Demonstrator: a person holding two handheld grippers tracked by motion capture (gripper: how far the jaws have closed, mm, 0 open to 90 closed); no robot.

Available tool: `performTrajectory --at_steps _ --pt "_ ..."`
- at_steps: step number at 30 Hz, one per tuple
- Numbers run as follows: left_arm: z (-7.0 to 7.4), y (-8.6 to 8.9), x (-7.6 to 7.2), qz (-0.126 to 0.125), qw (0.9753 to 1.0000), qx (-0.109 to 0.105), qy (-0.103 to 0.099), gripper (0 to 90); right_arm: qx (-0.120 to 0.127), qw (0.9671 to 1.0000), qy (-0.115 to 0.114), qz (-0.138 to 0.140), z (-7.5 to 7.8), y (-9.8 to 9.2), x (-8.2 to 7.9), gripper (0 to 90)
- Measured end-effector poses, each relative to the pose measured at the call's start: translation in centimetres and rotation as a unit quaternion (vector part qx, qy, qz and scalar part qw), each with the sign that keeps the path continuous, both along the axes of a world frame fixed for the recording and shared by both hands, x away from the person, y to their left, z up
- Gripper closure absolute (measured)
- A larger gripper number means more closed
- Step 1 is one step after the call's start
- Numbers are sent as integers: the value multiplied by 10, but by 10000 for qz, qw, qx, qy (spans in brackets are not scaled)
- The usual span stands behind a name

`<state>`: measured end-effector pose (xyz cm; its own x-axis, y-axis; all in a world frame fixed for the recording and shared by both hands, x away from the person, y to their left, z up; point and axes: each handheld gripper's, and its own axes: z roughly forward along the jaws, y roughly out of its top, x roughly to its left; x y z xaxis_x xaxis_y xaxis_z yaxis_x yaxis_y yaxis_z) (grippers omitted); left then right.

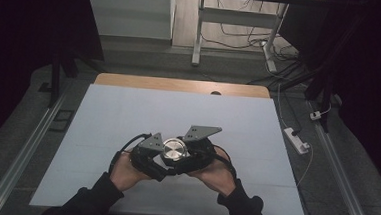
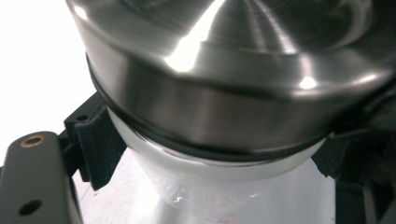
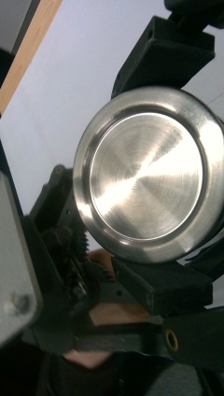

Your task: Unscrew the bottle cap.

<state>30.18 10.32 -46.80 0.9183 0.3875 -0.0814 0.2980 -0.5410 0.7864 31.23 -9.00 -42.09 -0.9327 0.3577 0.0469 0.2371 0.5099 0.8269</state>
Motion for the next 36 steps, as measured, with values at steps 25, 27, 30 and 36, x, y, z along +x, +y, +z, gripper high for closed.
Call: performTrajectory --at_steps 25,27,30,36 --pt "-3 7 6 -211 9998 20 35 156 477 9980 -10 424 15 -25 10 186" --pt "-3 8 7 -166 9999 16 47 157 469 9981 -3 400 15 -25 10 186" --pt "-3 9 8 -113 9999 26 44 157 476 9981 -5 385 14 -27 11 186" --pt "-3 12 11 -4 10000 27 47 157 463 9984 -44 315 15 -28 9 186"
